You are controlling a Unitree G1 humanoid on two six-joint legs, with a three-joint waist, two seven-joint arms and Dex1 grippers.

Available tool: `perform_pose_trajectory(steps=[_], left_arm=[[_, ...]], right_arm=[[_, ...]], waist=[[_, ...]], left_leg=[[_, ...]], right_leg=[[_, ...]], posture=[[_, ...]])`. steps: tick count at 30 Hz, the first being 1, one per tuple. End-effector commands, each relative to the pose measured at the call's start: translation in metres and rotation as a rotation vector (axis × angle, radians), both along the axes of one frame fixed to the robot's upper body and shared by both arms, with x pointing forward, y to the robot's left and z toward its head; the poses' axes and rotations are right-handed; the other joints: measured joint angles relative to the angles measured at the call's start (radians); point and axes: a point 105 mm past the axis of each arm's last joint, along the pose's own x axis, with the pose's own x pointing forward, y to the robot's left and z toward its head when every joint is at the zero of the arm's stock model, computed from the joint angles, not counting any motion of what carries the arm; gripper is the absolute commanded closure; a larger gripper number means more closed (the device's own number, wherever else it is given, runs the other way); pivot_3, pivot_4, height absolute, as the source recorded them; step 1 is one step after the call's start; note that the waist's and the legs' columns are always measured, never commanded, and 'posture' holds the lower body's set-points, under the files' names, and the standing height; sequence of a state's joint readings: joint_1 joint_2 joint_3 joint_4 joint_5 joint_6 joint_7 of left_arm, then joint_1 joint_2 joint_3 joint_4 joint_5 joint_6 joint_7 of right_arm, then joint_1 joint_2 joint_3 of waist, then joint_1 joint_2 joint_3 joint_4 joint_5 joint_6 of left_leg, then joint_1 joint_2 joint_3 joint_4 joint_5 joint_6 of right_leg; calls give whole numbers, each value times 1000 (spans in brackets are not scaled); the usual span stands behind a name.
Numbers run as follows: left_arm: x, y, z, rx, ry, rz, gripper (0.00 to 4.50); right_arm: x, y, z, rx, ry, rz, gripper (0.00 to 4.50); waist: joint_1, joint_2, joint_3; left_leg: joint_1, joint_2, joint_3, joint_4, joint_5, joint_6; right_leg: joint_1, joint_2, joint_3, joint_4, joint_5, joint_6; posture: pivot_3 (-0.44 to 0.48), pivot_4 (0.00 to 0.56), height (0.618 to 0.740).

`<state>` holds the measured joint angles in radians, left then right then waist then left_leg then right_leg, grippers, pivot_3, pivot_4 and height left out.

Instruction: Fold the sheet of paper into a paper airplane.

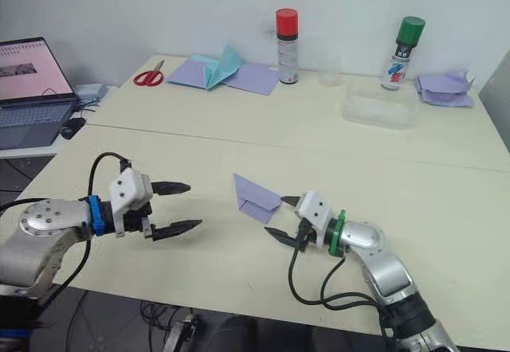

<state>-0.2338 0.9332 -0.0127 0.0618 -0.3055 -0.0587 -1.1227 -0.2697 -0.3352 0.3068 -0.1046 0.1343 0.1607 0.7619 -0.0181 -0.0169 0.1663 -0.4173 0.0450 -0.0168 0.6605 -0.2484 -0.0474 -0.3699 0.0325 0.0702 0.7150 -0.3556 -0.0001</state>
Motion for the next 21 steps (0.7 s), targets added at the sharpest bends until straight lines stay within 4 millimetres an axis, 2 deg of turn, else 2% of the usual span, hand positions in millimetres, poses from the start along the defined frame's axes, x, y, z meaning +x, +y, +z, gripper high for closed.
perform_pose_trajectory(steps=[1, 7, 10, 17, 18, 21], left_arm=[[14, -6, 17, -27, -111, -57, 14], [12, -9, 20, -63, -106, -85, 14], [12, -10, 22, -68, -103, -88, 0], [14, -11, 26, -81, -103, -75, 0], [14, -11, 27, -81, -103, -73, 0], [14, -12, 28, -84, -102, -73, 0]], right_arm=[[10, 9, 4, -17, -51, -29, 586], [18, 24, 4, -25, -72, -53, 586], [22, 29, 3, -44, -92, -50, 1553], [27, 34, 3, -75, -135, -27, 4188], [27, 35, 4, -76, -140, -19, 4451], [23, 31, 5, -100, -171, 20, 4451]], waist=[[-3, 0, 0], [-19, -1, 0], [-20, -1, 0], [-18, -1, 0], [-18, -1, 0], [-18, -1, 0]], left_leg=[[0, 0, 0, 0, 0, 0], [-2, 1, 0, 0, -1, 1], [-1, 1, -1, 0, -1, 1], [-1, 1, -4, 0, -1, 1], [-1, 1, -4, 0, -1, 1], [-1, 1, -4, 1, -1, 1]], right_leg=[[0, 0, 0, 1, 0, 0], [-3, 0, 0, 5, 1, 1], [-3, 0, -2, 10, 1, 1], [-3, 0, -6, 14, 1, 1], [-3, 0, -6, 15, 1, 1], [-3, 0, -6, 15, 1, 1]], posture=[[0, 150, 740], [0, 150, 740], [0, 150, 740], [0, 150, 740], [0, 150, 740], [0, 150, 740]])
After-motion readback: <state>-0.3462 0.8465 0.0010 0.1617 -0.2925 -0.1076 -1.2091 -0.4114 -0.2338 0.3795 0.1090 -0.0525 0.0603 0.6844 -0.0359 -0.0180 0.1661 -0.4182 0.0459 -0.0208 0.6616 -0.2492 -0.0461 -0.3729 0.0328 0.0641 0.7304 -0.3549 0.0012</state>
